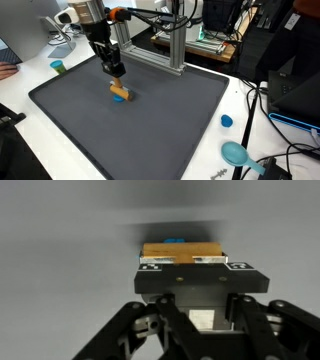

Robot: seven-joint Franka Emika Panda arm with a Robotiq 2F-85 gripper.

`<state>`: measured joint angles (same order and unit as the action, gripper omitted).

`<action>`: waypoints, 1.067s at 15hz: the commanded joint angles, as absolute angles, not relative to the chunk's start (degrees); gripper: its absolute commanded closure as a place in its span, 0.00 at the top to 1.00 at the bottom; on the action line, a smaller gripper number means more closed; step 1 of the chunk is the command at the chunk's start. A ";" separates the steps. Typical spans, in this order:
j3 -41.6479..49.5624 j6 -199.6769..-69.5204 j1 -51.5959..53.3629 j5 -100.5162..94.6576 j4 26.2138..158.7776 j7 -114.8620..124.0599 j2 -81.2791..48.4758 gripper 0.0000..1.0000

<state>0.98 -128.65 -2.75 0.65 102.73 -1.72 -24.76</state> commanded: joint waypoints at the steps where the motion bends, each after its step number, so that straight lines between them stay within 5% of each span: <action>1: 1.58 -125.35 -3.30 0.82 99.38 -1.56 -28.47 0.22; 16: 1.93 -112.82 -3.73 1.04 89.92 0.29 -35.10 0.22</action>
<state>1.27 -116.42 -3.43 1.09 91.12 0.00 -31.43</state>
